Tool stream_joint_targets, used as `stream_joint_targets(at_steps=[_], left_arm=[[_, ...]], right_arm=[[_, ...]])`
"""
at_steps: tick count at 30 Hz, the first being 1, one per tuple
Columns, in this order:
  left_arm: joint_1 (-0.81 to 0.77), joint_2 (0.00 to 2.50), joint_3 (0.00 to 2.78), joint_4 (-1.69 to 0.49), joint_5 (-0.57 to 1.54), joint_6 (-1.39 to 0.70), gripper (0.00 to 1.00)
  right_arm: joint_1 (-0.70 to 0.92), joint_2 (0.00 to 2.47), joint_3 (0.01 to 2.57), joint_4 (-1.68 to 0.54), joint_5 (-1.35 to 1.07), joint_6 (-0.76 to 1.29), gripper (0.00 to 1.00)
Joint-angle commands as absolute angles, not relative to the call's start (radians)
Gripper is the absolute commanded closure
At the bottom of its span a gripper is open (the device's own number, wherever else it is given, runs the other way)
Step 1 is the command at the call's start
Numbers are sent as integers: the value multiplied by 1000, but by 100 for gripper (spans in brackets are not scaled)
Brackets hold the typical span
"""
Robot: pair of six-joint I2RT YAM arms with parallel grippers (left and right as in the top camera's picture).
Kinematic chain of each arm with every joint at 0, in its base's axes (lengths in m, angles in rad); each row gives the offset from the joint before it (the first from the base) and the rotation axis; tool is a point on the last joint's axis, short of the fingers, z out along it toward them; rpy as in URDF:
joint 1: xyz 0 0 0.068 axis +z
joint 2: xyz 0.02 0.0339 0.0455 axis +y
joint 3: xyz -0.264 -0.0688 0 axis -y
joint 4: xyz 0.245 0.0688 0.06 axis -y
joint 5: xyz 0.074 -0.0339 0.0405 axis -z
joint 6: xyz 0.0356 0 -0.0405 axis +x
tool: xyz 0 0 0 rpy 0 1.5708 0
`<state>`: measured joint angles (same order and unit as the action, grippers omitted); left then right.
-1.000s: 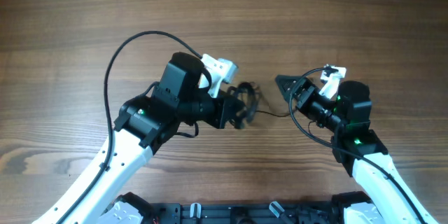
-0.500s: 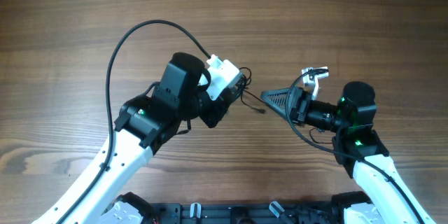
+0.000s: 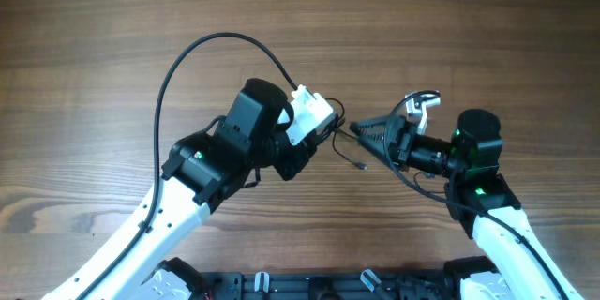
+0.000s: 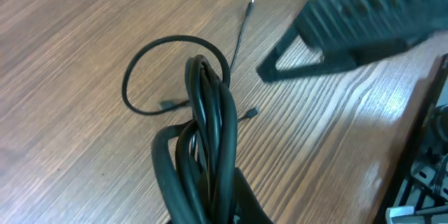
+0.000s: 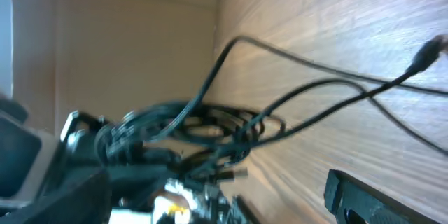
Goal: Untangle cables
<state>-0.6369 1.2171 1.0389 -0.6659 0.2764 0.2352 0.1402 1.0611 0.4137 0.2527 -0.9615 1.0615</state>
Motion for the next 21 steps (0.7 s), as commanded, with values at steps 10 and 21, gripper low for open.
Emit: stream_joint_targets(at_steps=[10, 21], left_arm=[[-659, 1181, 1053, -708, 286, 338, 96], [-659, 1159, 1054, -692, 287, 338, 96]], right_arm=[[135, 1139, 413, 274, -764, 858, 0], [154, 1367, 413, 605, -1076, 684, 0]])
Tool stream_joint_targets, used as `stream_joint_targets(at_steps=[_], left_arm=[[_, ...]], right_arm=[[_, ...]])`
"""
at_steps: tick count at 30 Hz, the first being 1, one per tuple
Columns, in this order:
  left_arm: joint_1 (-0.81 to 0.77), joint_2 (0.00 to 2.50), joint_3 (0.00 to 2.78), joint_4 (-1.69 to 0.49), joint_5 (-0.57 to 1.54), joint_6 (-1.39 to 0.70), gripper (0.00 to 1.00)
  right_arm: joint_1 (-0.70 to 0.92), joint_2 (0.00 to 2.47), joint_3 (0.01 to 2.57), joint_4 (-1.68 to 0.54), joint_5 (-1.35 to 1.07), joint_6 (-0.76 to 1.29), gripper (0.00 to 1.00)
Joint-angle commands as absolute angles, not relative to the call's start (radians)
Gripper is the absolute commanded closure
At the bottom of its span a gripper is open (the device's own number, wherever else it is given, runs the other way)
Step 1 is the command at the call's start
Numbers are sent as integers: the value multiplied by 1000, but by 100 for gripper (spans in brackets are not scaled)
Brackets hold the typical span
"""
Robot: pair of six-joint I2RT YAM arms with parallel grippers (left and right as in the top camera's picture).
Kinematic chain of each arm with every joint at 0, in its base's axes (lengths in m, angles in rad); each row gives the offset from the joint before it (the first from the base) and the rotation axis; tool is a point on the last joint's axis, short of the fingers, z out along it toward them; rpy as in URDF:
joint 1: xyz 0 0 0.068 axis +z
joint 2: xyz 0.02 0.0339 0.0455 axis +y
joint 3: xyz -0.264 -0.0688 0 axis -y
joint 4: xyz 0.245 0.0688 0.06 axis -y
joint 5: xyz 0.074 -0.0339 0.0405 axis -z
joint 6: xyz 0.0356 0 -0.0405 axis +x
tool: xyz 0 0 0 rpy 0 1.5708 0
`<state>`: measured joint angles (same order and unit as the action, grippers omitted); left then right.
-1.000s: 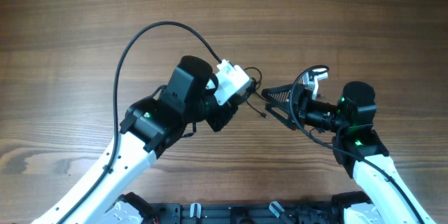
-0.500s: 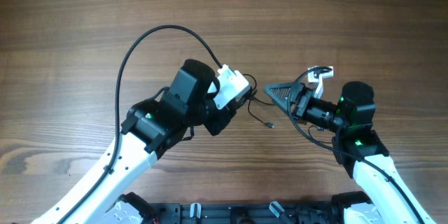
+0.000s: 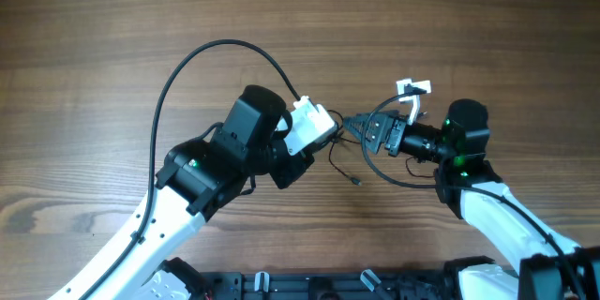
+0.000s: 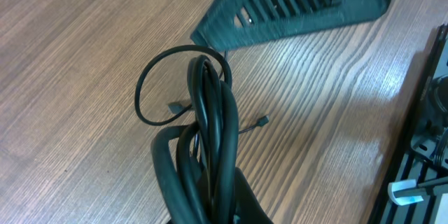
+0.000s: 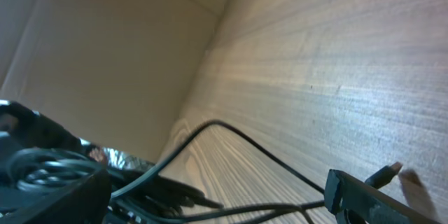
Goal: Untangle cables
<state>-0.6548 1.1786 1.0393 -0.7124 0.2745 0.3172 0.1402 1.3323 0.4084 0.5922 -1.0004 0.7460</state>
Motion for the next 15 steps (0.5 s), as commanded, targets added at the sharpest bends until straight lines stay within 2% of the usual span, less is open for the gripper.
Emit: stream_joint_targets(at_steps=[1, 4, 7, 10, 15], left_arm=[[-659, 1159, 1054, -675, 287, 338, 96], [-659, 1159, 1054, -628, 280, 338, 96], [-659, 1159, 1054, -630, 138, 337, 96], [-660, 1159, 1054, -579, 174, 329, 96], [-659, 1159, 1054, -567, 191, 287, 96]], right_arm=[[175, 1377, 413, 600, -1076, 680, 0], [236, 1394, 413, 548, -992, 680, 0], [245, 1394, 413, 490, -965, 662, 1], [245, 1394, 413, 447, -966, 655, 0], [240, 1393, 413, 516, -1150, 654, 0]])
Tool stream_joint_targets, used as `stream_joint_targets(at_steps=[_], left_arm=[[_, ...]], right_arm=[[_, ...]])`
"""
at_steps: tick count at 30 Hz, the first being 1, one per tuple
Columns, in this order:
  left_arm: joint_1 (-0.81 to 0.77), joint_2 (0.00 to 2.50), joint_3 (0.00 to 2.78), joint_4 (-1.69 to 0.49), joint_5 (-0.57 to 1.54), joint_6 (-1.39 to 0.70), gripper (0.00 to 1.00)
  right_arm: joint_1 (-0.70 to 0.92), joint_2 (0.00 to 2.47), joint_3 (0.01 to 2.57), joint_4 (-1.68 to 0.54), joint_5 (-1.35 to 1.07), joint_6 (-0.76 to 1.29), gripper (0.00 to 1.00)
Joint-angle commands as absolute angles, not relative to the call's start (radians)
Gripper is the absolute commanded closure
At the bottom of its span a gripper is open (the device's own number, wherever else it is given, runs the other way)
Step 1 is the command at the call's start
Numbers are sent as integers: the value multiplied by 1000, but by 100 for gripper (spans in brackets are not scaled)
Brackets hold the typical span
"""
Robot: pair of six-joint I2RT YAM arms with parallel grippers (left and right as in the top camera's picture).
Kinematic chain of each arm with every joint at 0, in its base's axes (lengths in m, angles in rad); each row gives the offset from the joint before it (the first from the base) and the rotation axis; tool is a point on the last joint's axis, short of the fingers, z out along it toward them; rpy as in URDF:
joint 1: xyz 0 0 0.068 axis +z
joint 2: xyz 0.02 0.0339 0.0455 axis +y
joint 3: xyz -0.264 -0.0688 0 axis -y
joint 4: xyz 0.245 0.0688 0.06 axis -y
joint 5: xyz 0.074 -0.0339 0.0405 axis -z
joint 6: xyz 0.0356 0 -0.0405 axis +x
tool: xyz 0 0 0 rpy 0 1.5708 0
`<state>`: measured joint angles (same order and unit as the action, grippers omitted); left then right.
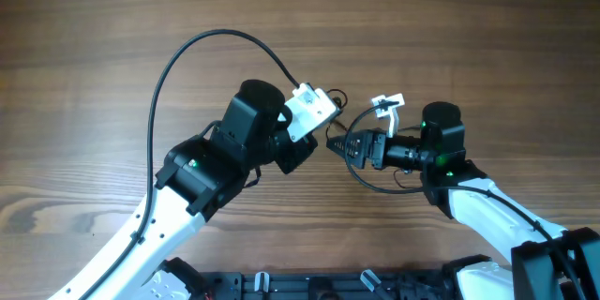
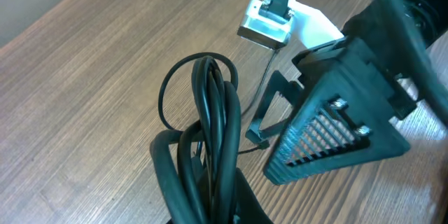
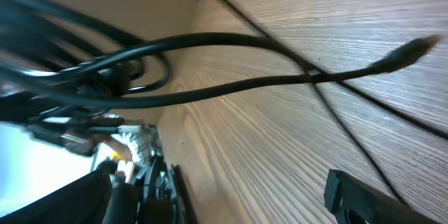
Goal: Untangle cables
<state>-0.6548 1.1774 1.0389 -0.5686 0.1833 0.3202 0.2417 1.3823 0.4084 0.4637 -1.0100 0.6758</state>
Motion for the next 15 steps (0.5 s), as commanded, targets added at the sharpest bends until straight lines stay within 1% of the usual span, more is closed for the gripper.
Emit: stream_joint_targets(at_steps=[1, 4, 8, 11, 13, 15], left_arm=[[-659, 1159, 1054, -573, 209, 221, 96], [-659, 1159, 1054, -656, 337, 179, 96], [-658, 1174, 1054, -814, 345, 179, 96], [-658, 1187, 1054, -866, 371, 174, 96], [-658, 1198, 1054, -863, 519, 176, 96], [-658, 1209, 1054, -854, 620, 176, 96]], right_arm=[[231, 1393, 413, 552, -1205, 648, 0], [187, 1393, 413, 644, -1327, 627, 2], [93, 1393, 413, 779, -1511, 628, 9], [45, 1393, 413, 830, -1526, 616, 9], [53, 1393, 413, 853, -1527, 605, 8], [72, 1393, 413, 856, -1526, 600, 8]])
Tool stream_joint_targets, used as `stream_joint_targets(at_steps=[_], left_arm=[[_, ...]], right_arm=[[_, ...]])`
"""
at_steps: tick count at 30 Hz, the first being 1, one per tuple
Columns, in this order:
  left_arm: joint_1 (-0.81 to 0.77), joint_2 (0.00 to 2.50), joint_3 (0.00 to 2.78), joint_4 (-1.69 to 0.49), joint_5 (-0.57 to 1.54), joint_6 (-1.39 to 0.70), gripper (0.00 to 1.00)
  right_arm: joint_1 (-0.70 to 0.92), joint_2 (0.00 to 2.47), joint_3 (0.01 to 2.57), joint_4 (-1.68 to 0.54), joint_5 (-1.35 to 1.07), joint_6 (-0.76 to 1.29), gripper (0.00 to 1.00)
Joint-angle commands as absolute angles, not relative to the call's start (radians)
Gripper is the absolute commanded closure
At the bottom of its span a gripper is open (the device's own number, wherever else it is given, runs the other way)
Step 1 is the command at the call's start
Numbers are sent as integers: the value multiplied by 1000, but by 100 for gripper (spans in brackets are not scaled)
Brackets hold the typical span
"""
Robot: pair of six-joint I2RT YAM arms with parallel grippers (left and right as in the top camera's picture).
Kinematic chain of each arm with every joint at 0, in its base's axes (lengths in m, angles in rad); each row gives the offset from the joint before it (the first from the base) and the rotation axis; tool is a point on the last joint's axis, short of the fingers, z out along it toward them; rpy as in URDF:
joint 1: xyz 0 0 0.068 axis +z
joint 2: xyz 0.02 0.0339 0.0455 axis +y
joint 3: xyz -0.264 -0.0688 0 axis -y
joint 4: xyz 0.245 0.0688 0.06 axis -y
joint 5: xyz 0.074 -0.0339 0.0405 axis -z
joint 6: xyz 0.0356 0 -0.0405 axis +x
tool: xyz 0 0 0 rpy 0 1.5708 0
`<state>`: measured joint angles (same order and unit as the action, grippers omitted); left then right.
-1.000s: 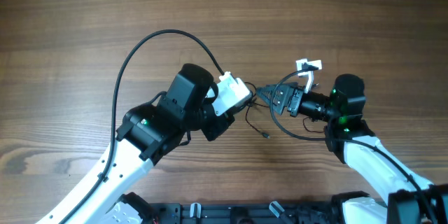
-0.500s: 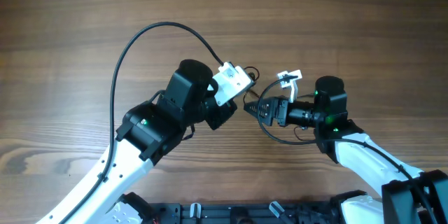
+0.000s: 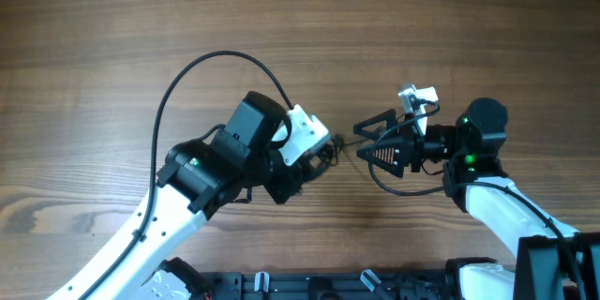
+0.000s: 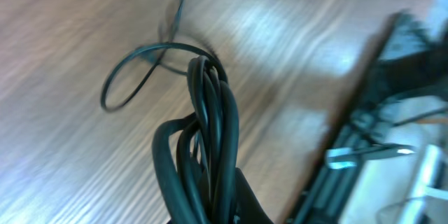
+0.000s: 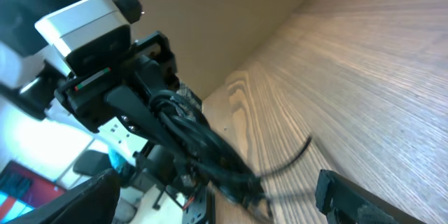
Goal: Untangle cables
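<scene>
A bundle of black cables stands up out of my left gripper, which is shut on its lower end. A thin loop from it lies on the wood. In the overhead view my left gripper sits mid-table, and one thick cable arcs from it to the far left. My right gripper is open, a short way right of the bundle and pointing at it. A thin cable loop curves under it. The right wrist view shows the bundle ahead of the open right gripper.
The wooden table stretches behind both arms. A black rail runs along the front edge between the arm bases. A loose thin cable end lies on the wood in front of the right gripper.
My right gripper was right up against the bundle and is now farther right, still open. My left gripper has turned and shifted slightly toward the front, still holding the bundle.
My left gripper held the bundle at every moment. My open right gripper stood to the right of the bundle, then nearer, then almost touching it beside the thin loop. Now it is back to the right with nothing in it.
</scene>
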<state>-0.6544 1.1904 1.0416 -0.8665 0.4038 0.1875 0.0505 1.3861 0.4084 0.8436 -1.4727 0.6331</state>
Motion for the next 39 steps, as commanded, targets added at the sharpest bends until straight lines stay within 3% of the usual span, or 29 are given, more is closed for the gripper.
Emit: stream_joint_targets(at_steps=[1, 4, 7, 15, 19, 21, 22, 23, 24, 25, 28, 29, 30, 39], left_arm=[[-658, 1218, 1054, -854, 654, 176, 96], [-658, 1242, 1054, -857, 657, 176, 96], [-658, 1248, 1054, -825, 657, 176, 96], [-588, 1237, 1054, -743, 654, 178, 96], [-569, 1236, 1054, -702, 654, 179, 96], [-569, 1236, 1054, -671, 654, 178, 96], [-569, 1236, 1054, -662, 654, 178, 88], [-569, 1236, 1054, -657, 654, 178, 75], [-569, 1236, 1054, -658, 654, 178, 55], [-569, 1236, 1054, -662, 654, 178, 46], [-569, 1236, 1054, -662, 654, 178, 39], [-569, 1236, 1054, -662, 654, 178, 27], [-569, 1236, 1054, -662, 654, 178, 0], [-569, 1240, 1054, -712, 625, 57, 0]], right_arm=[[86, 1393, 413, 859, -1525, 593, 8], [110, 1393, 413, 860, -1507, 575, 9], [135, 1393, 413, 859, -1505, 573, 18], [155, 1397, 413, 849, -1527, 545, 59], [156, 1397, 413, 849, -1519, 567, 95], [156, 1397, 413, 850, -1482, 625, 96], [156, 1397, 413, 850, -1464, 639, 96], [156, 1397, 413, 850, -1435, 658, 95], [156, 1397, 413, 850, -1406, 694, 95], [156, 1397, 413, 850, -1372, 748, 95], [156, 1397, 413, 850, -1293, 851, 95], [156, 1397, 413, 850, -1269, 879, 95], [156, 1397, 413, 850, -1253, 902, 95], [146, 1397, 413, 855, -1147, 1035, 95]])
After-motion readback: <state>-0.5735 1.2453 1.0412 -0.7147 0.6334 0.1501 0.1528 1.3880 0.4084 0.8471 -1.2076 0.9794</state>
